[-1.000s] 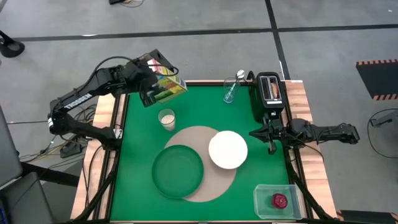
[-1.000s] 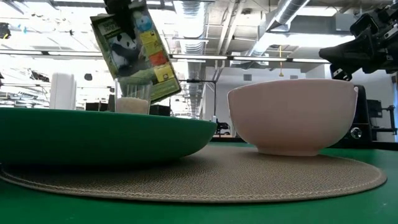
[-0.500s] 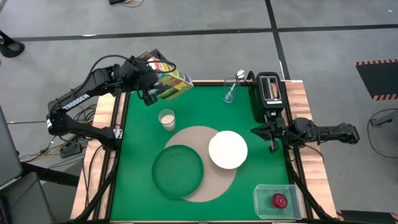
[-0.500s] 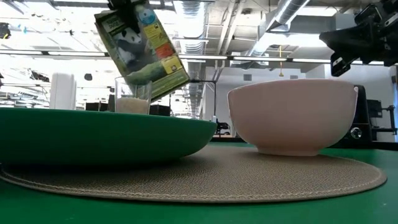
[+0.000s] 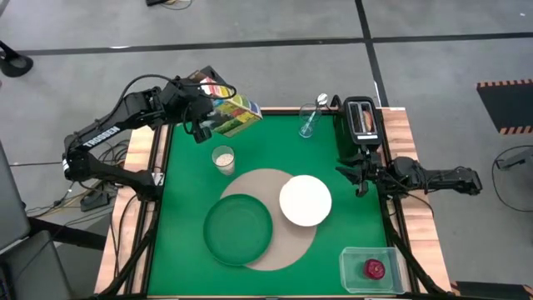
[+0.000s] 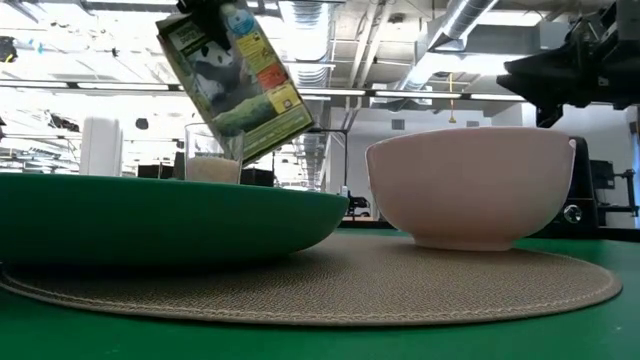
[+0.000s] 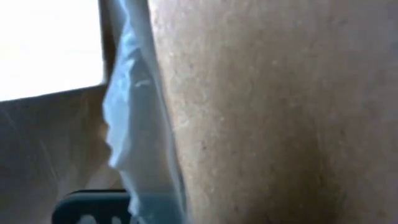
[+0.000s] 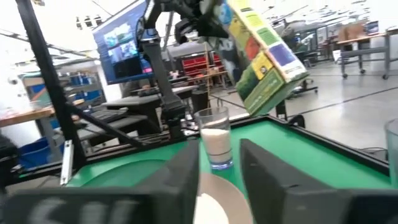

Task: Arrange a breakfast setting
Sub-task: Pour the cereal from the green cereal box into the white bowl

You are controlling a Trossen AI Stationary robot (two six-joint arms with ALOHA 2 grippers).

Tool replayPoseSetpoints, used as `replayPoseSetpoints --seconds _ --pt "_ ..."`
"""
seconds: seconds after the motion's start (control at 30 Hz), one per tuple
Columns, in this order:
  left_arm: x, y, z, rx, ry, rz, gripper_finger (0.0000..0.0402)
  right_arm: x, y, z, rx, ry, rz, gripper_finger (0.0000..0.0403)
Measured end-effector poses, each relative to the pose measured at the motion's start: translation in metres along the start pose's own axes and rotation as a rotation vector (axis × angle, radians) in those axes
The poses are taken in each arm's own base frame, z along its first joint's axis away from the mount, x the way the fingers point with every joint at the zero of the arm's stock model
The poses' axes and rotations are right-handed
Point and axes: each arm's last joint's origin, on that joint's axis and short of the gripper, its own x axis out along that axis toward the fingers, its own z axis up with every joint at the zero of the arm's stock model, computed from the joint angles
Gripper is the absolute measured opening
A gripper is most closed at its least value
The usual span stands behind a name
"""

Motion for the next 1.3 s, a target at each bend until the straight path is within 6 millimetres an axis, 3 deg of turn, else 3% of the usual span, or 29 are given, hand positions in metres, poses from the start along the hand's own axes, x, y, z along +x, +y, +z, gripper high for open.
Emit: replayPoseSetpoints --seconds 0.13,0.23,0.73,1.03,1.3 --pt "0.0 -0.001 0.0 -0.003 -0.002 -0.004 0.0 0.0 -0.005 0.001 0.0 -0.018 -0.087 0.0236" --pt "0.0 -0.001 0.0 -0.007 -0.003 -0.004 0.0 0.0 -0.008 0.002 -0.024 -0.032 -0.138 0.0271" --pt "-0.001 -0.002 0.004 -0.006 -0.042 -0.019 0.0 0.0 -0.012 0.006 -0.099 -0.053 -0.2 0.0292" --pt "-0.004 -0.01 0.012 0.015 -0.124 -0.067 0.0 0.0 -0.018 0.008 -0.103 -0.077 -0.266 0.039" --pt "-0.009 -0.022 0.021 0.061 -0.217 -0.147 0.0 0.006 -0.022 0.004 -0.104 -0.026 -0.284 0.0398"
